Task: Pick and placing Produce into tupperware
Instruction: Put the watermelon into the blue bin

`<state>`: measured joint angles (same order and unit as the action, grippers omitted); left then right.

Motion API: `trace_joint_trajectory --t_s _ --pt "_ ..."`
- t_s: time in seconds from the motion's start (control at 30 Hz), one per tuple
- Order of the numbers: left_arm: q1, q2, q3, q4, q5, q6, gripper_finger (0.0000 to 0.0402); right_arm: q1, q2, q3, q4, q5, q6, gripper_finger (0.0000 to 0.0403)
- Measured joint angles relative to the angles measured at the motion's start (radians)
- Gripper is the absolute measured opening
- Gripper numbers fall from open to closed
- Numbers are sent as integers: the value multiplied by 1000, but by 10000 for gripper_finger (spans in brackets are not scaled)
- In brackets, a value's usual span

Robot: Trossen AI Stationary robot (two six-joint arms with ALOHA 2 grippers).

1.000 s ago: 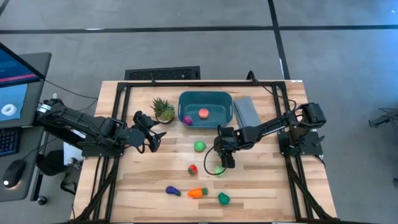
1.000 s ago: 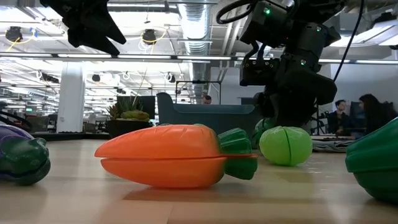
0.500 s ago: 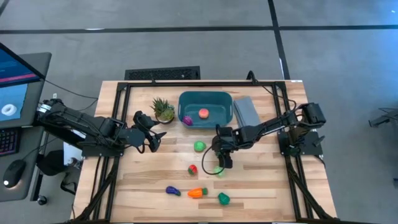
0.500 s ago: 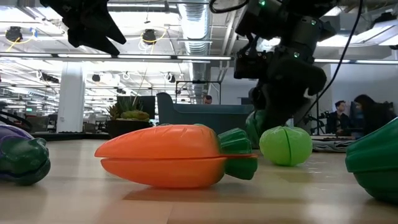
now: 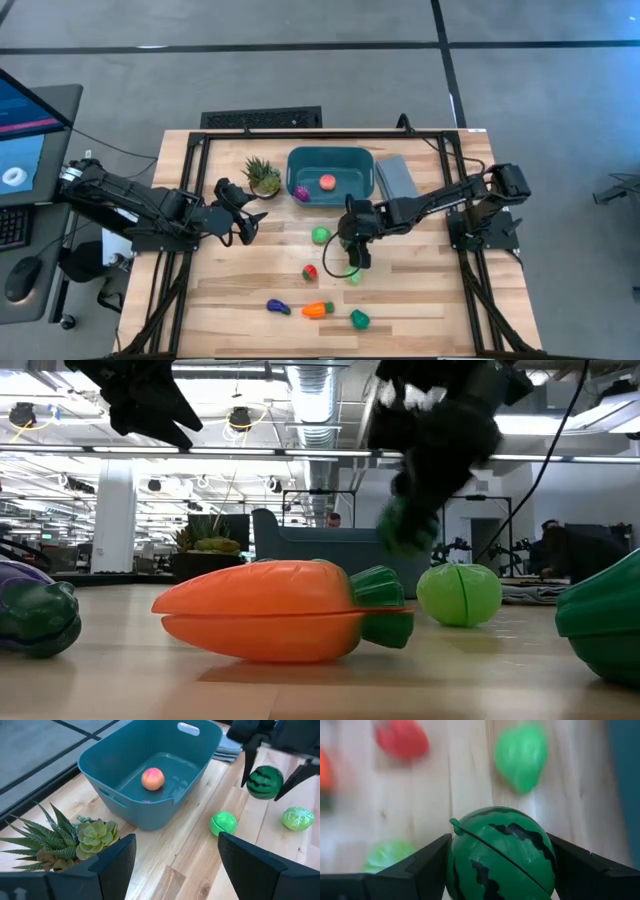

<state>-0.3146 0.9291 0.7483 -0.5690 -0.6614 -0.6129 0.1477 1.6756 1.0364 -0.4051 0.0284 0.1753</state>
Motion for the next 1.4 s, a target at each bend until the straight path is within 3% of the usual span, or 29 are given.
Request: trace_joint_trajectory --t_s 0.73,1.4 --pt "0 0 0 8 -8 1 271 -149 -344 0 204 26 -3 311" --pt "0 0 0 6 -22 1 271 -295 -378 -2 130 51 -72 311"
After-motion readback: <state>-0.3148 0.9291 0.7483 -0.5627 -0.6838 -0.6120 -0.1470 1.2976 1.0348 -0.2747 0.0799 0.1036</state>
